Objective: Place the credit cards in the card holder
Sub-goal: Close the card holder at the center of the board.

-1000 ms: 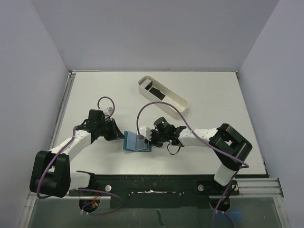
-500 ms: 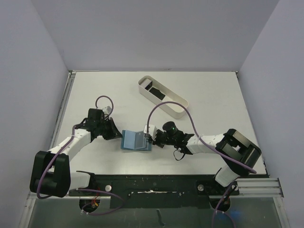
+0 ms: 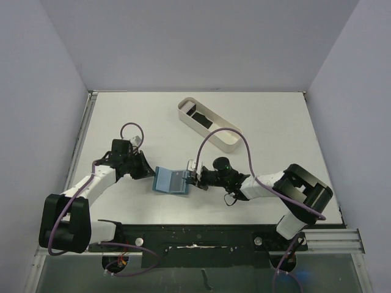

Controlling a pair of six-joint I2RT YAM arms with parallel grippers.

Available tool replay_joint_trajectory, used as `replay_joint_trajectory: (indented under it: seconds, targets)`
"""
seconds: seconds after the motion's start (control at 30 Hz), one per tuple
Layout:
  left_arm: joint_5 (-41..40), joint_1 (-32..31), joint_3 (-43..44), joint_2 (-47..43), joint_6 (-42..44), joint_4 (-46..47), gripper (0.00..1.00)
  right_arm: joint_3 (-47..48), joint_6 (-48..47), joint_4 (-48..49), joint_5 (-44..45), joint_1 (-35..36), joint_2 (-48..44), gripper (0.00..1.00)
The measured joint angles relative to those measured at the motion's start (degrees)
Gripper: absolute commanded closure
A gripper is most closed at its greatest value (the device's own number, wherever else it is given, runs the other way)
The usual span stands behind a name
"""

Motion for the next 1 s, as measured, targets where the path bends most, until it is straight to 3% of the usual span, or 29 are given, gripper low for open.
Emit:
replay_joint_trajectory:
  seconds: [0.13,0.27,0.4,0.6,0.8,1.0]
  targets:
    - [4.11,0.20,-0.35,-0.13,-1.88,1.68,0.98,0.02,0.33,1.18,-1.55,0.00,2.32,0.97]
    - [11.37,0.13,-5.51,-2.97,-9.22,11.28,0.87,0.15,0.04,1.27,-2.54,0.00,3.04,0.97]
    - [15.30,-2.75,-10.75,-4.76,-16.55,20.26,0.86,0.90,-0.85,1.49,-3.34,0.00,3.45,0.97]
    - [14.99,-10.60,-11.76,-0.66,-20.37,27.06,0.86,1.16,-2.43,2.08,-4.92,0.00,4.72,0.95]
    - [10.95,-15.54,-10.19,6.08,-19.85,27.58,0.90,0.96,-2.91,4.07,-6.47,-0.07,4.87,0.92]
    - [8.00,-17.53,-7.67,8.98,-18.86,27.26,0.91,0.74,-4.24,3.17,-6.97,-0.55,4.87,0.80]
